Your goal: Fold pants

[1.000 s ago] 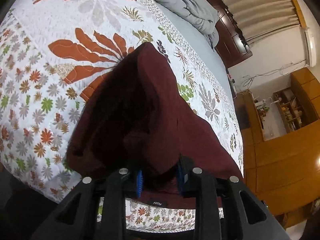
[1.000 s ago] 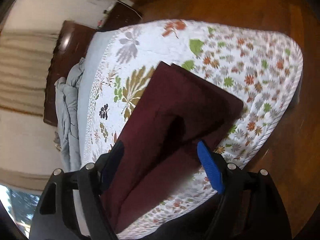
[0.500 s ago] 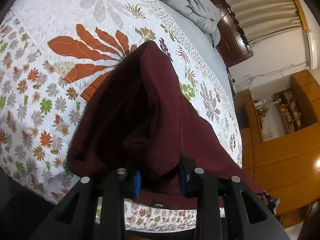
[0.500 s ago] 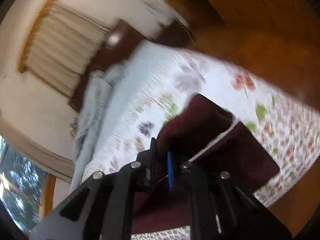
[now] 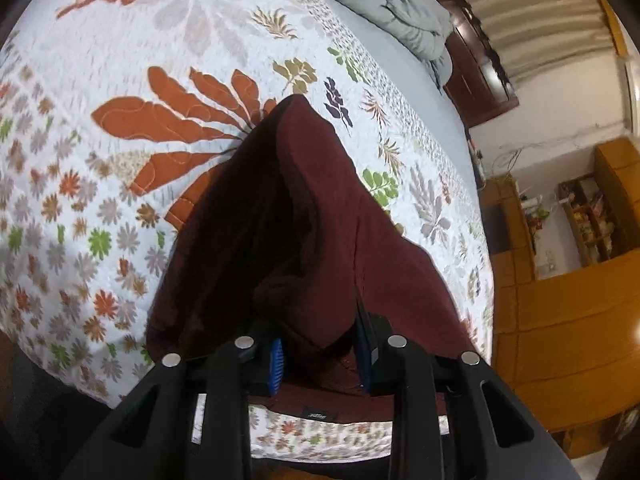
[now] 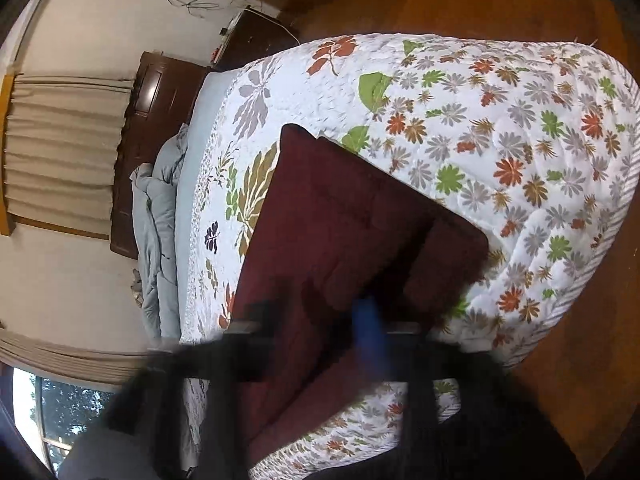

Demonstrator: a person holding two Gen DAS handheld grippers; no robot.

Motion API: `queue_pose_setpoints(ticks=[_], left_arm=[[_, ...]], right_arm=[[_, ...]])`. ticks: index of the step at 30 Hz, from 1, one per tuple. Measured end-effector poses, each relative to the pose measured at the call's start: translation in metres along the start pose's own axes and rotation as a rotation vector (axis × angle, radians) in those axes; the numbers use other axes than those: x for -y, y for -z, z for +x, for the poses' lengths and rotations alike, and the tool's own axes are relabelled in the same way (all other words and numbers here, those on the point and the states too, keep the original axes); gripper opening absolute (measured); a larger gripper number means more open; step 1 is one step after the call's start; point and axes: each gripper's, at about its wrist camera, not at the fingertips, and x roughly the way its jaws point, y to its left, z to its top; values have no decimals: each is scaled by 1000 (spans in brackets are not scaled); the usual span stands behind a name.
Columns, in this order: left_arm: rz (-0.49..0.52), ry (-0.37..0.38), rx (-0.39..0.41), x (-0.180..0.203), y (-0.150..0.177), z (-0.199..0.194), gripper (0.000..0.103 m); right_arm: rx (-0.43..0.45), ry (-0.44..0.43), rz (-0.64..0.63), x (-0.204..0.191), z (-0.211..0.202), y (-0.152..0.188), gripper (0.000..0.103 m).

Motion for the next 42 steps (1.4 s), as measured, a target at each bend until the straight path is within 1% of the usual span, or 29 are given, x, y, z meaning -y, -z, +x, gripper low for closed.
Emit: queue_pose_setpoints(ticks=[2, 4, 7, 9, 10, 15, 17, 19, 20, 21, 22, 23, 24, 25, 26, 27, 28, 29, 30, 31, 33, 34, 36, 37, 39, 40, 42], left_arm=[[-27, 56, 28, 3, 1, -16, 24], [-16, 69, 53, 9, 5, -31, 24], [-45, 53, 46, -3, 10, -33, 24], [-100, 50, 18, -19, 13, -26, 24], [-116, 53, 10, -23, 15, -25, 24], [-99, 71, 15, -15, 19, -37, 24], [-110, 52, 10, -20, 17, -35, 23], [-147, 29, -15, -31, 18, -27, 23], [-156, 29, -20, -33, 18, -25, 23], [-156, 23, -23, -35, 20, -23, 23], [-145, 5, -44, -37, 21, -18, 24], [-135, -6, -70, -39, 22, -13, 27], [-126, -27, -83, -40, 24, -9, 29], [-116, -30, -83, -39, 26, -9, 29], [-102, -32, -75, -35, 28, -13, 35], [-90, -40, -61, -31, 31, -19, 40], [-86, -88, -33, -26, 37, -30, 60], [-83, -127, -6, -22, 44, -38, 66], [-56, -159, 19, -13, 54, -46, 66], [-31, -163, 26, -6, 61, -49, 66], [35, -130, 31, 17, 77, -47, 66], [73, -91, 13, 32, 86, -38, 66], [107, -26, -21, 50, 94, -19, 66], [99, -15, -60, 58, 97, -1, 66], [45, 7, -118, 56, 102, 24, 66], [3, 24, -152, 52, 105, 39, 66], [-13, 23, -170, 49, 109, 50, 66]], right_arm=[[34, -36, -28, -16, -12, -1, 7], [54, -43, -77, -27, -23, 6, 7], [49, -30, -51, -14, -24, 11, 7], [33, 8, -24, 3, -17, 10, 7], [31, 10, -22, 4, -16, 11, 7], [53, -1, -56, -5, -33, 13, 7], [55, 8, -45, -3, -31, 10, 7], [56, 21, -23, 2, -26, 8, 7], [57, 32, -9, 2, -23, 8, 7], [55, 37, -4, 6, -22, 9, 7], [52, 59, -25, 7, -19, 11, 8], [38, 82, -51, 7, -15, 13, 13], [6, 106, -84, 7, -8, 14, 14], [-7, 127, -109, 6, -6, 17, 15], [0, 138, -116, 3, -10, 20, 25], [4, 139, -119, -1, -16, 25, 29], [6, 133, -136, -10, -24, 35, 33], [1, 137, -167, -19, -28, 45, 33], [-11, 143, -218, -32, -31, 59, 33], [-37, 136, -279, -48, -32, 78, 33], [-123, 76, -350, -74, -23, 114, 37], [-214, 9, -350, -87, -10, 137, 39], [-342, -93, -286, -101, 16, 166, 39], [-403, -121, -252, -108, 33, 184, 39], [-450, -132, -210, -113, 57, 202, 39], [-460, -130, -180, -113, 71, 210, 39], [-464, -121, -150, -114, 89, 220, 39]])
